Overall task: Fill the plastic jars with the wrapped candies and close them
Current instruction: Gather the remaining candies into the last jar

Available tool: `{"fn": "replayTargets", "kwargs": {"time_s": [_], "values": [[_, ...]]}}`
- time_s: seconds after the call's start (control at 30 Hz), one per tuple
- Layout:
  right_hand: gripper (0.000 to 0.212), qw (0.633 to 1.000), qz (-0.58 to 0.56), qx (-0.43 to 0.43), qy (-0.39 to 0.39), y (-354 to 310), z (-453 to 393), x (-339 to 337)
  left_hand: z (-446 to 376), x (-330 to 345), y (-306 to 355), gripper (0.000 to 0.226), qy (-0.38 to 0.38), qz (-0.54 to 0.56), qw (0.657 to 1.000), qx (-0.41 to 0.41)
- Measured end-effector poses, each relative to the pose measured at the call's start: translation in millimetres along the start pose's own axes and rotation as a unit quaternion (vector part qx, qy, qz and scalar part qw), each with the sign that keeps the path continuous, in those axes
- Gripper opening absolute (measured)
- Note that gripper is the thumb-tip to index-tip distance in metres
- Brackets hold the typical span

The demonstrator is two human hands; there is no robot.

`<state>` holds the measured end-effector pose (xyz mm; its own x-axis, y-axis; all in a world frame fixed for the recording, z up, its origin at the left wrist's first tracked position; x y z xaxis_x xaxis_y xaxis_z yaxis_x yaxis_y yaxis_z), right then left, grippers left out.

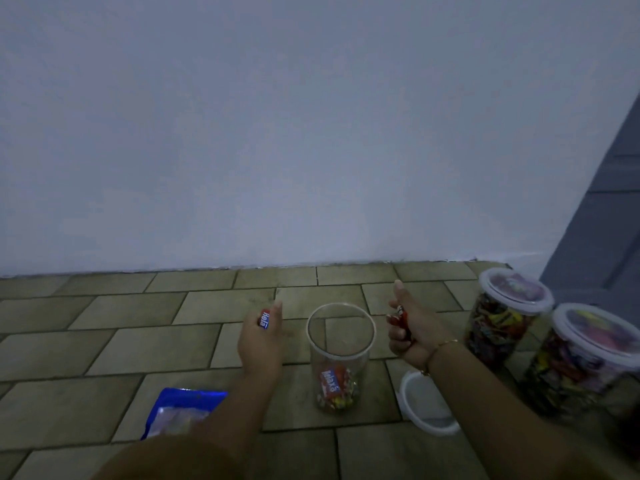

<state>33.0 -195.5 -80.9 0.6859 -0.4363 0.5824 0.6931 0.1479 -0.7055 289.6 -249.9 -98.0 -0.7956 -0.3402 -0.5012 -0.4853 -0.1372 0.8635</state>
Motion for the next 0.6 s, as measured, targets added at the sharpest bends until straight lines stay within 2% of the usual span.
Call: {"fn": "replayTargets", "kwargs": {"time_s": [0.1, 0.2, 0.3, 0.4, 0.5, 0.6], "values": [[0.027, 0.999, -0.037, -0.008, -0.027, -8, 11, 11, 0, -13, 36, 0.047, -0.026, 0.121, 0.992, -0.022], [0.029, 0.996, -0.067, -0.042, -0.052, -21, 24, 28, 2, -22, 76, 0.044, -0.094, 0.276, 0.956, -0.027], [0.021, 0.990, -0.079, -0.104, -0.051, -37, 37, 48, 17, -24, 114, 0.034, -0.176, 0.342, 0.923, -0.005], [0.016, 0.979, -0.064, -0.187, -0.038, -49, 52, 64, 35, -17, 131, 0.032, -0.232, 0.370, 0.900, 0.010], [0.017, 0.956, 0.019, -0.291, -0.027, -54, 68, 76, 43, -10, 131, 0.034, -0.251, 0.348, 0.903, 0.023], [0.016, 0.938, 0.068, -0.338, -0.029, -44, 74, 78, 44, -6, 128, 0.037, -0.267, 0.341, 0.901, 0.011]]}}
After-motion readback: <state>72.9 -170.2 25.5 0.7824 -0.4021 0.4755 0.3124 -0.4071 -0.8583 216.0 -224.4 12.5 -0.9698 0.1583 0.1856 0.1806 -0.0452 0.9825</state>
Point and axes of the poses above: each hand's wrist, its own z-axis away from the middle knuckle, its own x-axis out of the palm, y = z × x, the point moved 7 cm from there along -z, towards the middle knuckle, and after that the axes turned 13 degrees about -z, right-handed, at the moved point
